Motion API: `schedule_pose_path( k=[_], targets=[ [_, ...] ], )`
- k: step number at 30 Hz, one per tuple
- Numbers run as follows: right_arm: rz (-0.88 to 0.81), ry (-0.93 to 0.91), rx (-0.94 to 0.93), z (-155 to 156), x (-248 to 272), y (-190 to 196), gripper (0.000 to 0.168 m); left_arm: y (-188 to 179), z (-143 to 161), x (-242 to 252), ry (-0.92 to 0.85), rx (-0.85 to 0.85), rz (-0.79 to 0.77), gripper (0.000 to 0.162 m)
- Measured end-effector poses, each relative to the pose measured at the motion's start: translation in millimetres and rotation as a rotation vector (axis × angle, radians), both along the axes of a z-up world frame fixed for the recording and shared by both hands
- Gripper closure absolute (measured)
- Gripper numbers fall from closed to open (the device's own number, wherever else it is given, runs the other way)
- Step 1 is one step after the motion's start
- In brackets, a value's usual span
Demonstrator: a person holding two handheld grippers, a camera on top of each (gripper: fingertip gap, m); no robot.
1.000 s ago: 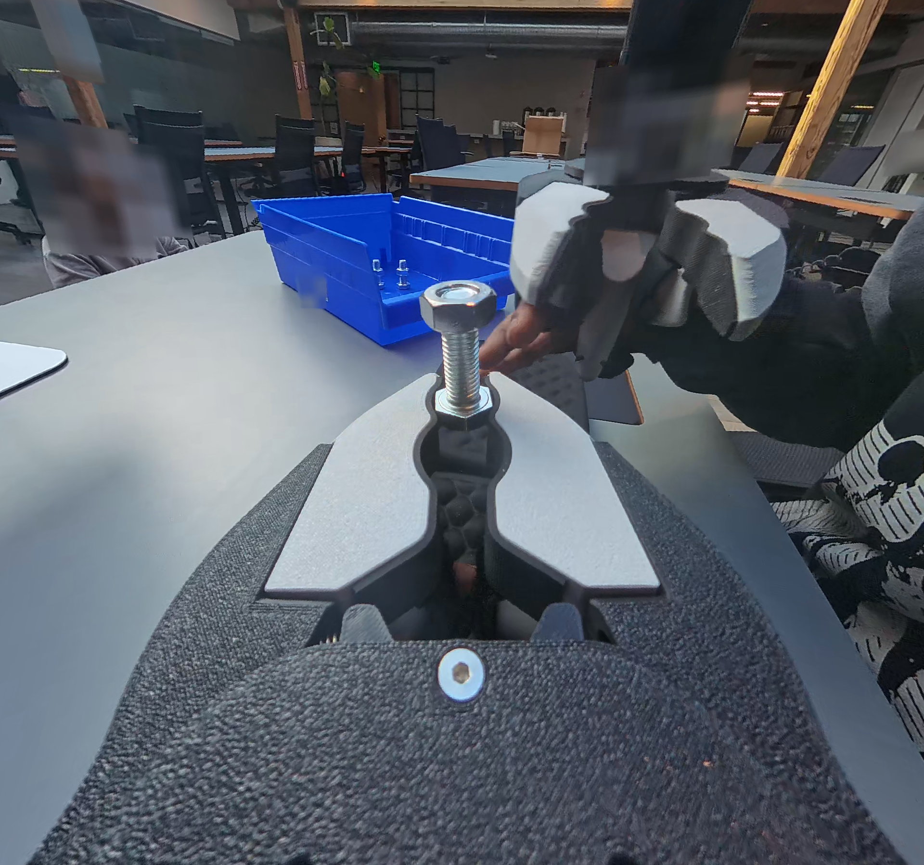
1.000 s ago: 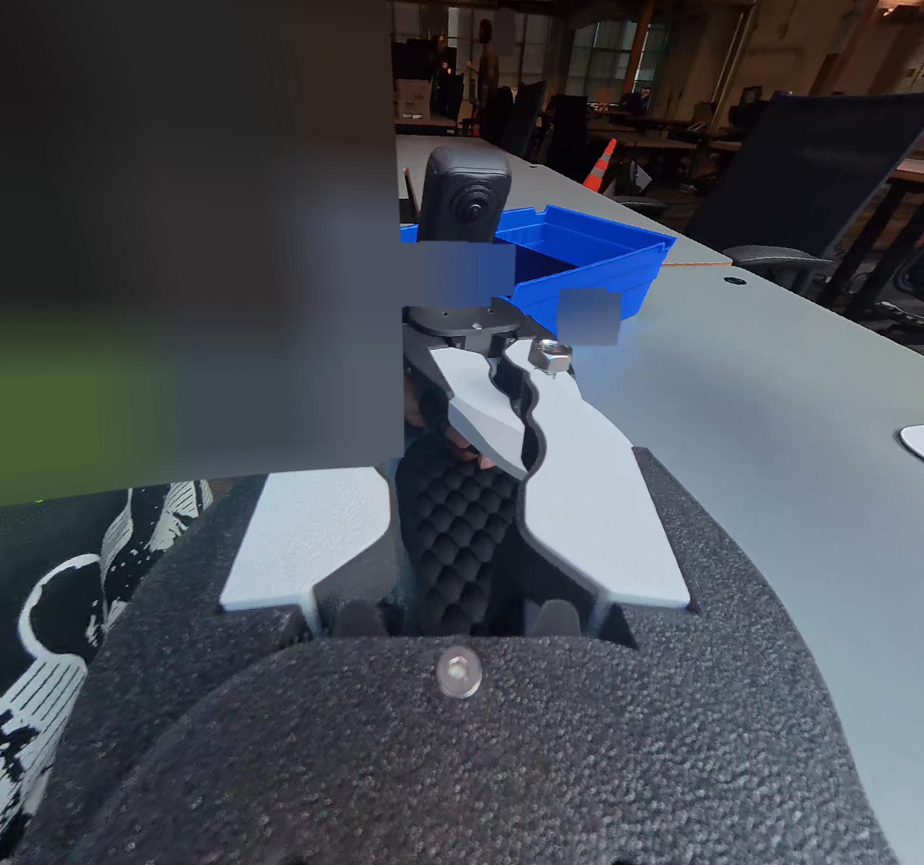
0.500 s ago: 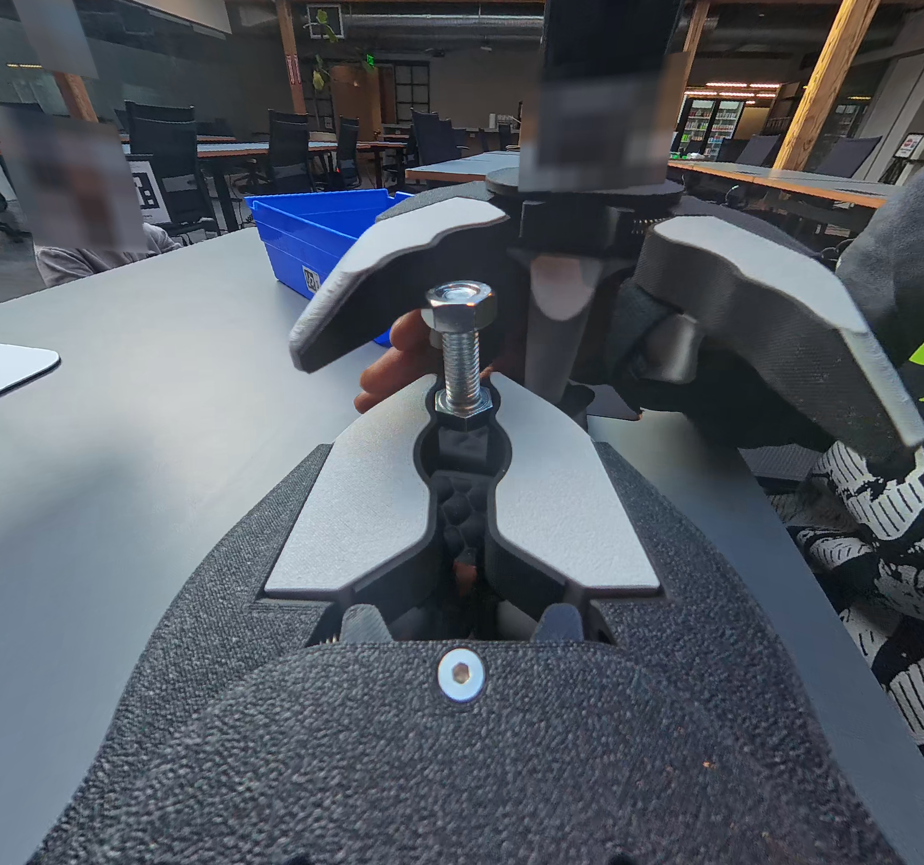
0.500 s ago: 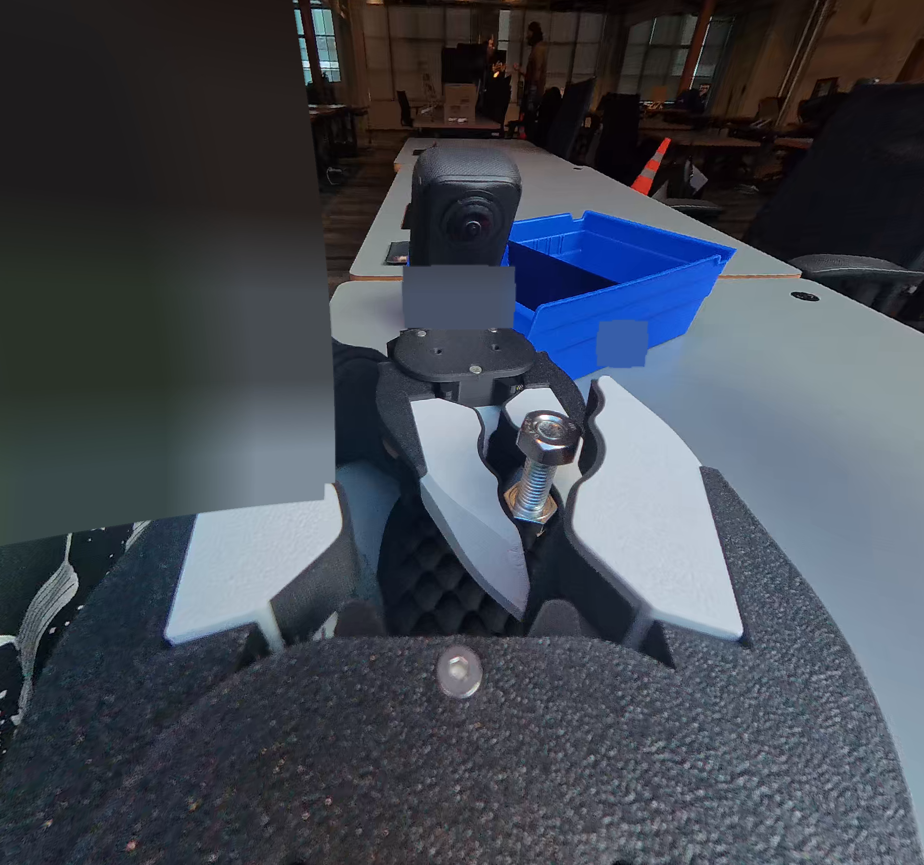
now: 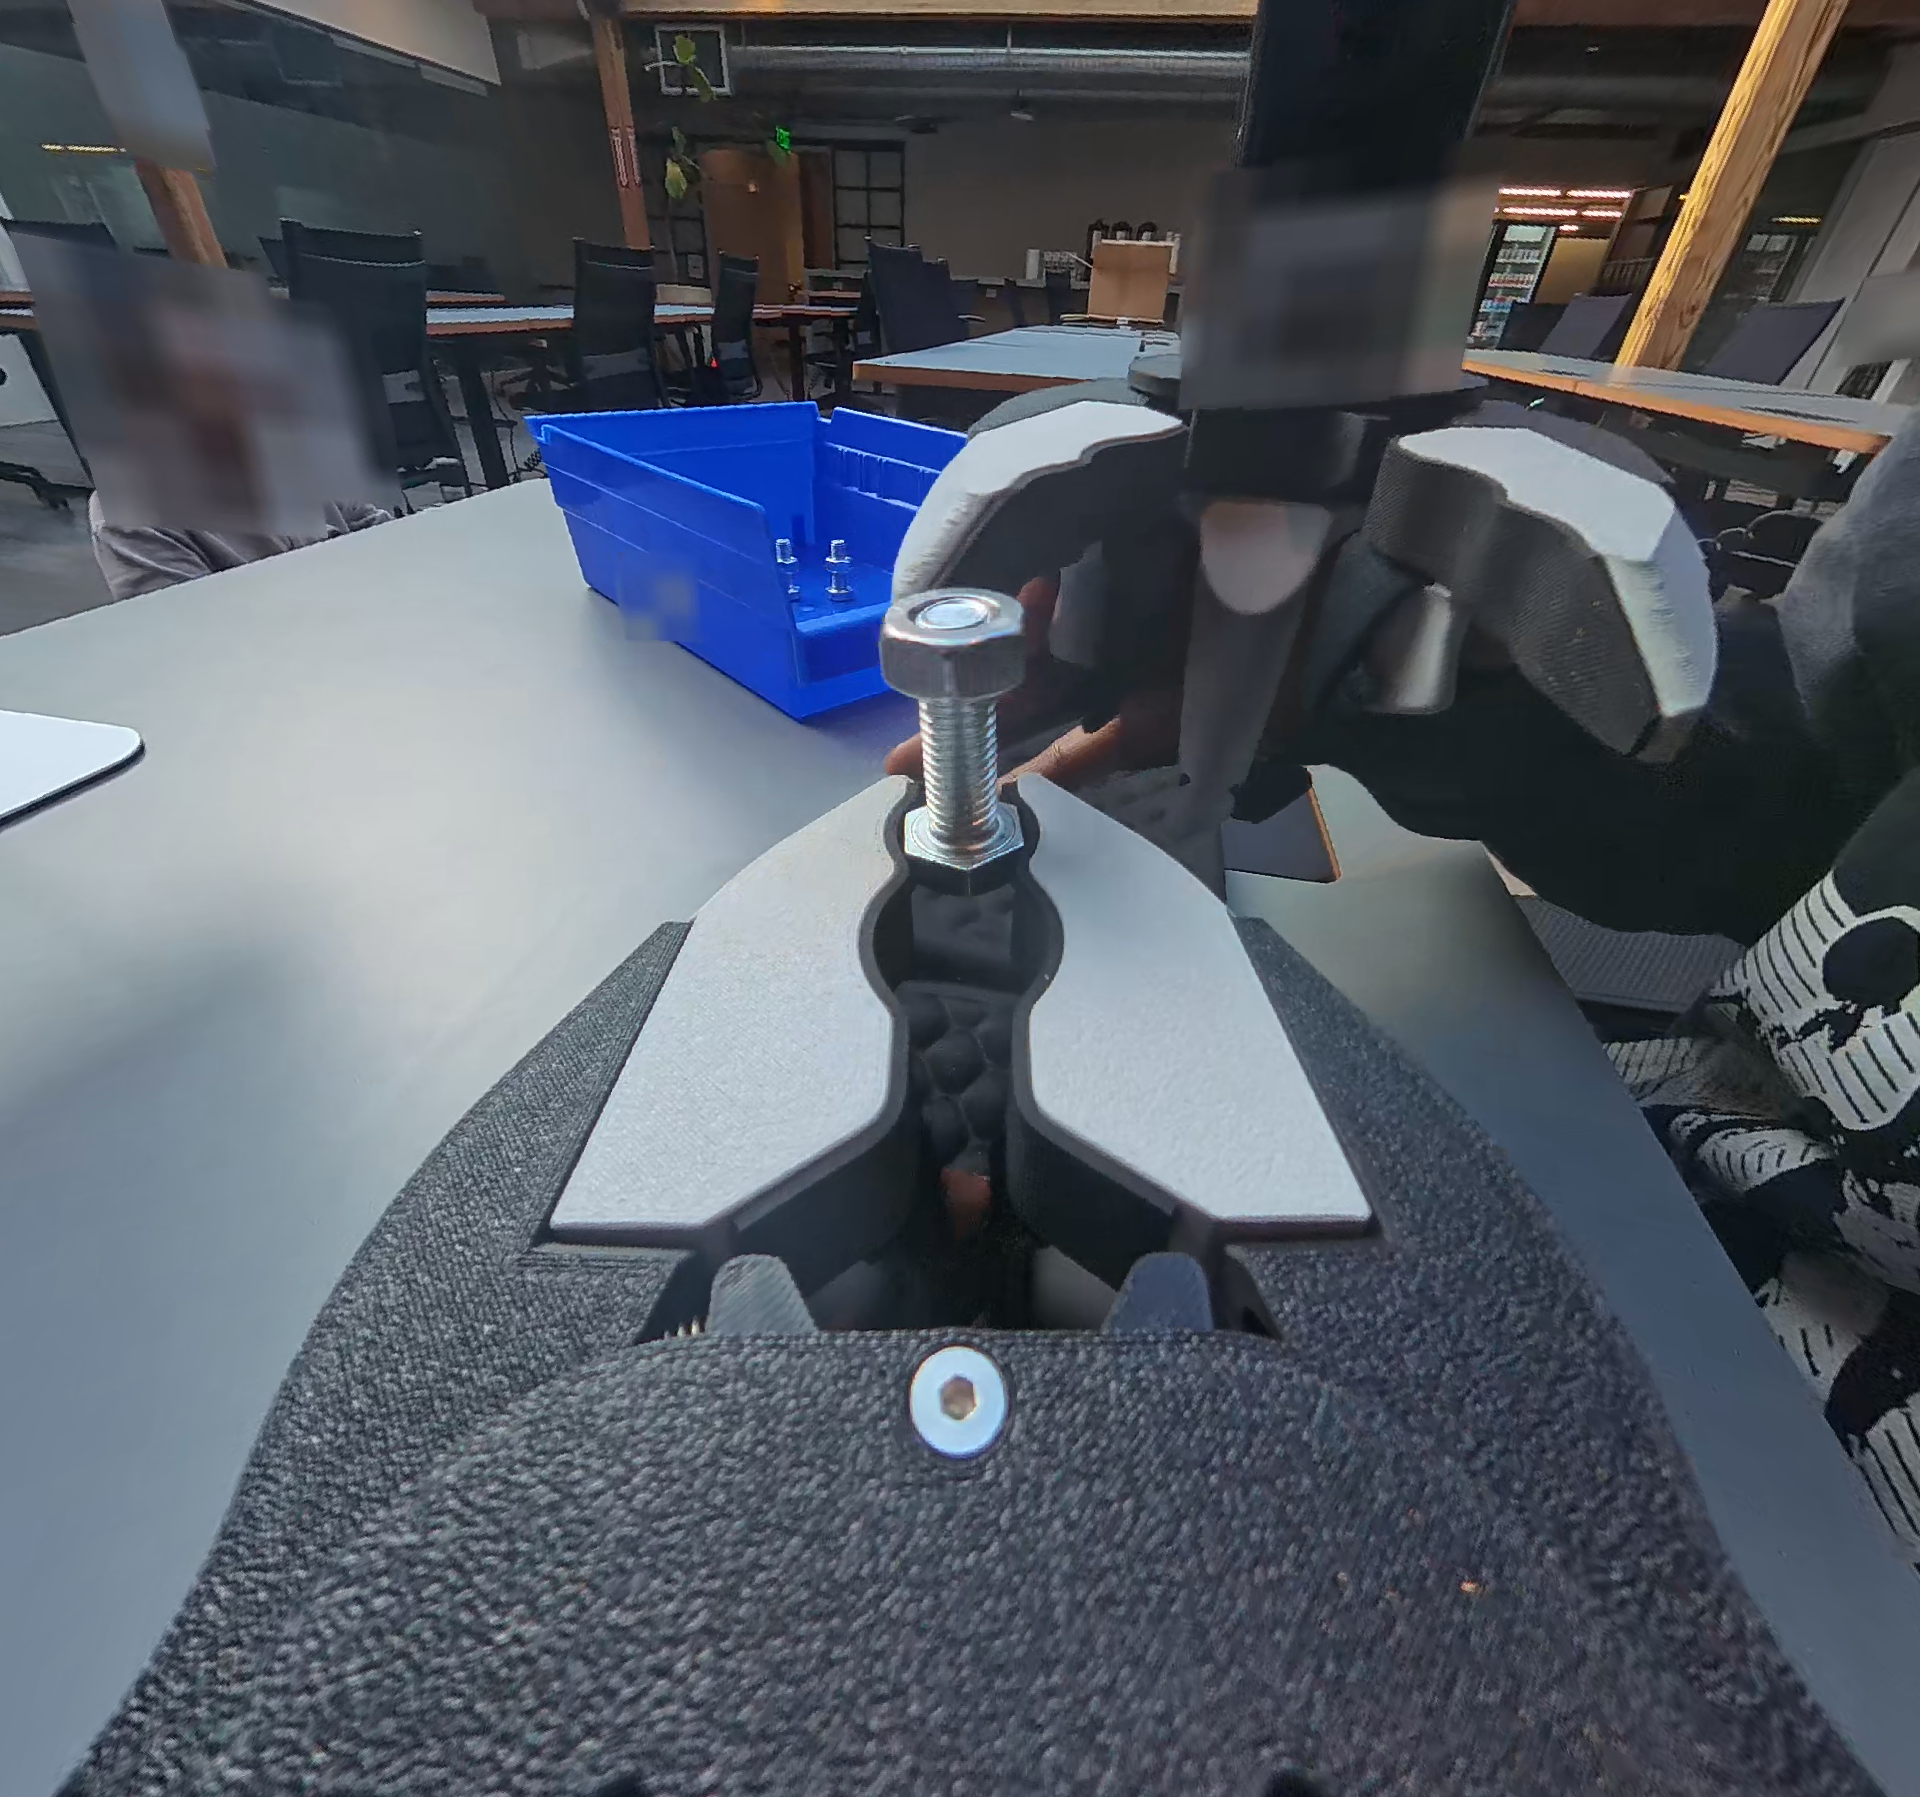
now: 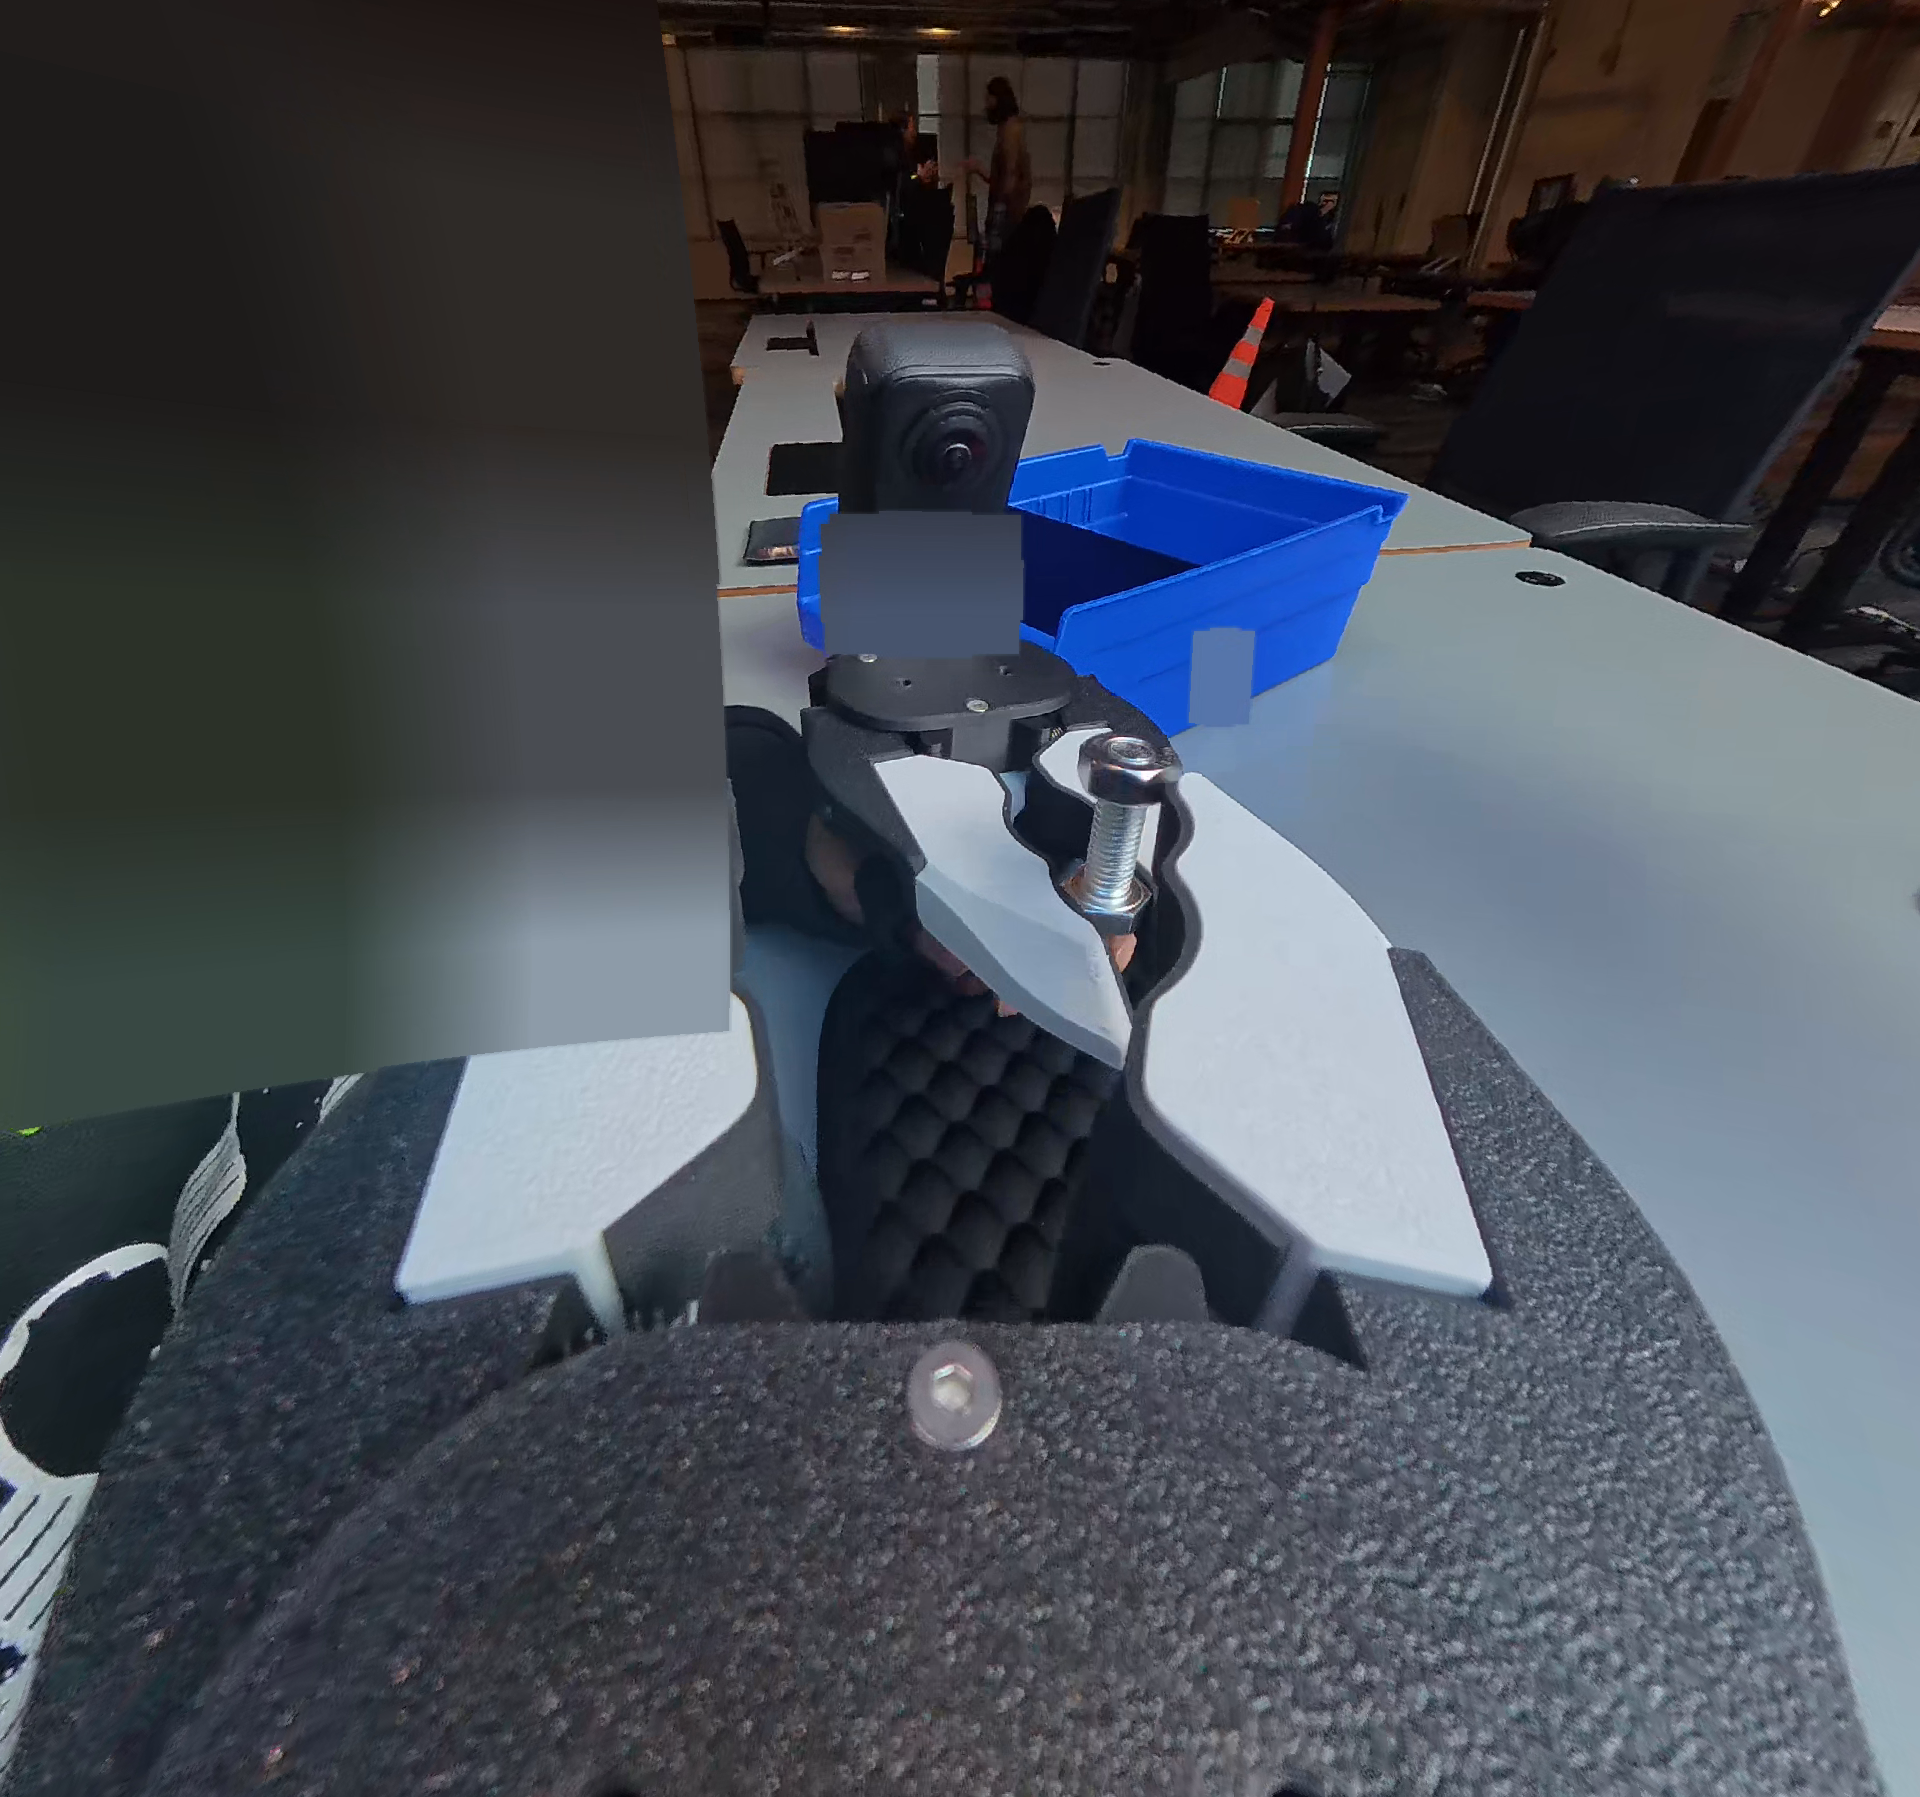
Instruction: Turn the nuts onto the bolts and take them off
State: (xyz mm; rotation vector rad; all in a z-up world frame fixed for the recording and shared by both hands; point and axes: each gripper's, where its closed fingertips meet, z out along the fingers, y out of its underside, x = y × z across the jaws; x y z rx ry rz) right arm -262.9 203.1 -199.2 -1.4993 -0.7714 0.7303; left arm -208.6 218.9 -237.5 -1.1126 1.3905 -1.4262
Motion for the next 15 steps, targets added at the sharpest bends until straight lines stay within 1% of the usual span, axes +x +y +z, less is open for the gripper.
schedule_pose_path(
  k=[1, 2, 3, 5, 6, 8, 11, 13, 15],
  targets=[
    [0.003, 0.001, 0.002, 0, 1, -3, 0.101, 0, 0, 0, 0.000, 0.001, 0.001, 0.148],
    [0.029, 0.000, 0.005, 1, 1, -9, 0.118, 0, 0, 0, -0.001, -0.001, 0.003, 0.148],
    [0.051, 0.004, 0.010, 2, 0, -14, 0.128, 0, 0, 0, 0.000, -0.002, 0.002, 0.148],
    [0.051, -0.001, 0.021, 3, 2, -17, 0.135, 0, 0, 0, 0.000, 0.001, 0.002, 0.148],
    [0.037, -0.009, 0.024, 2, 4, -16, 0.135, 0, 0, 0, 0.001, 0.004, 0.001, 0.148],
    [-0.001, -0.013, 0.029, 2, 10, -9, 0.129, -1, 0, 0, 0.002, 0.007, 0.001, 0.148],
    [-0.036, 0.006, 0.020, 3, 11, 3, 0.104, -1, 0, 0, 0.001, 0.007, 0.000, 0.148],
    [-0.036, 0.005, 0.015, 1, 8, 10, 0.091, -1, 0, 0, 0.001, 0.011, -0.001, 0.148],
    [-0.019, 0.003, 0.015, 1, 2, 15, 0.084, -2, -1, 0, 0.005, 0.018, -0.006, 0.148]
  ],
)
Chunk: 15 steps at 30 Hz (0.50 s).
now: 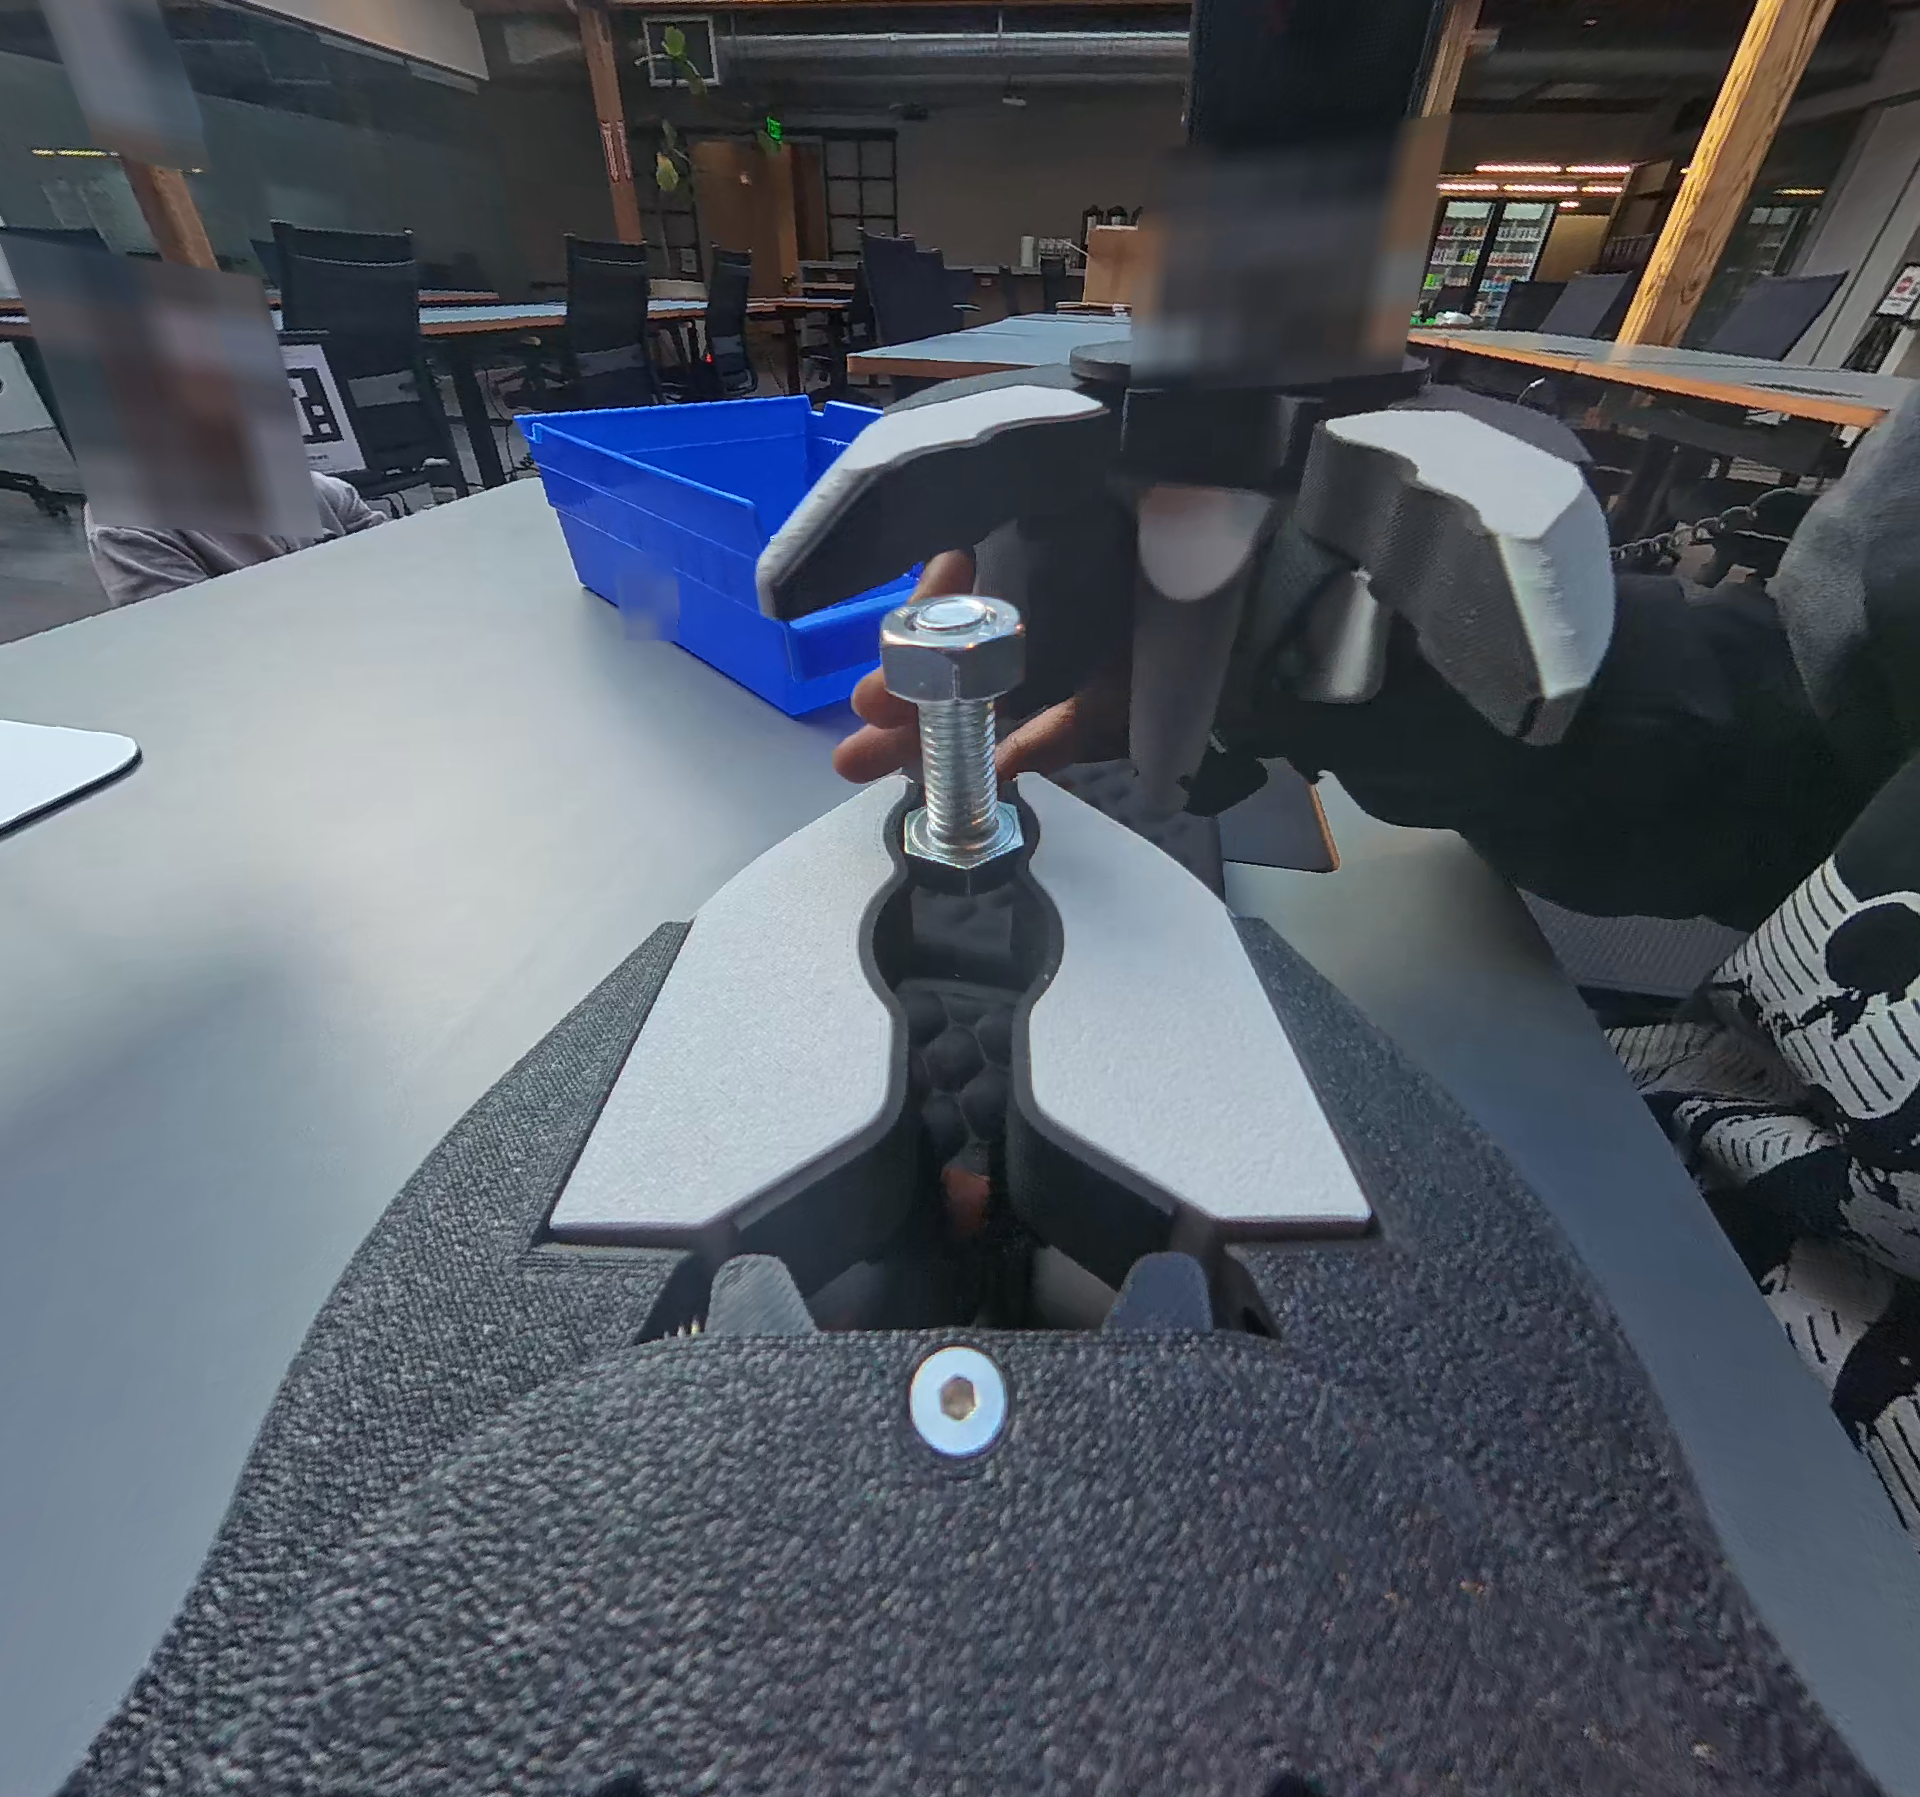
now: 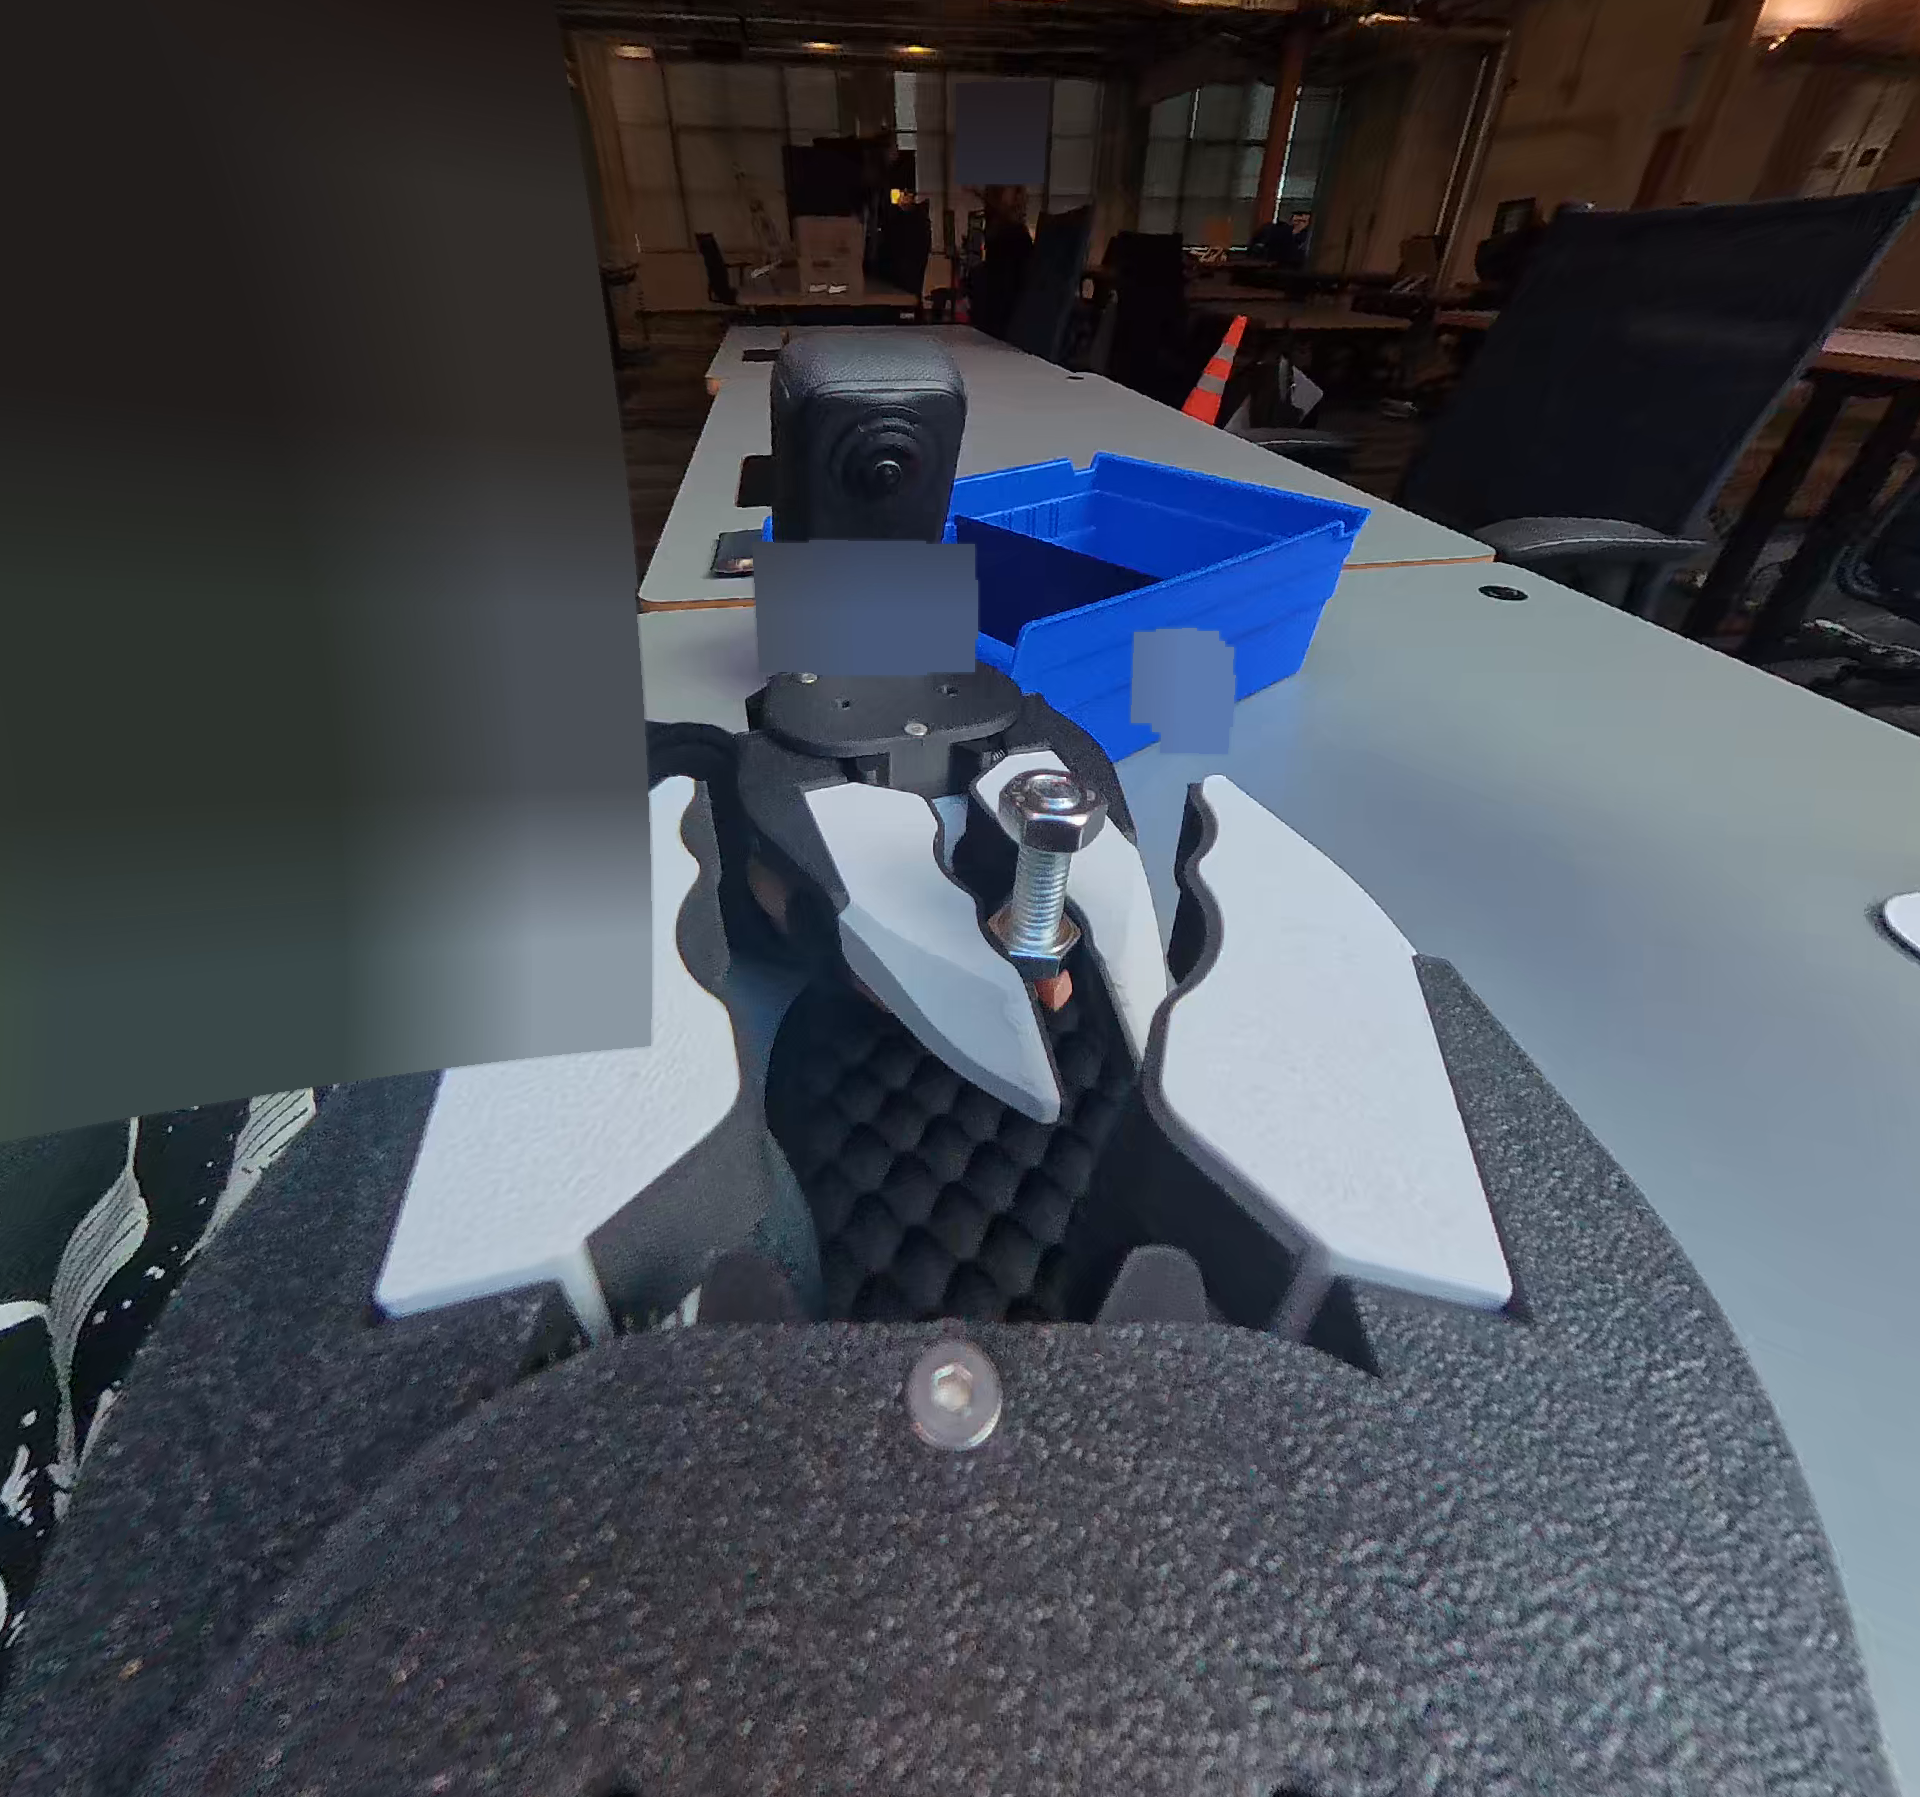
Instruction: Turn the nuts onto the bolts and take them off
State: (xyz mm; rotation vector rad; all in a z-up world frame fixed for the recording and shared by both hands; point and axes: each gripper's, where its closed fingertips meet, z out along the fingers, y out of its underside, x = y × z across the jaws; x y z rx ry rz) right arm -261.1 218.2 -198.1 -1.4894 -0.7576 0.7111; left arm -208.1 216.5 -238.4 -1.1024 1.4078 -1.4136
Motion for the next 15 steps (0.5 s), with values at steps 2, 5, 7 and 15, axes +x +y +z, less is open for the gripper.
schedule_pose_path(
  k=[2, 5, 7, 15],
  targets=[
    [0.032, -0.003, 0.002, 0, -8, 3, 0.082, 0, 0, 0, 0.003, 0.004, -0.001, 0.148],
    [0.062, -0.024, 0.001, -3, -18, 7, 0.080, -1, -1, 0, 0.004, 0.004, -0.005, 0.148],
    [0.077, -0.043, 0.000, -5, -23, 9, 0.080, -1, -1, 0, 0.006, 0.006, -0.006, 0.148],
    [0.066, -0.055, -0.005, -6, -20, 2, 0.084, 0, 0, 0, 0.002, -0.001, 0.000, 0.148]
  ],
)
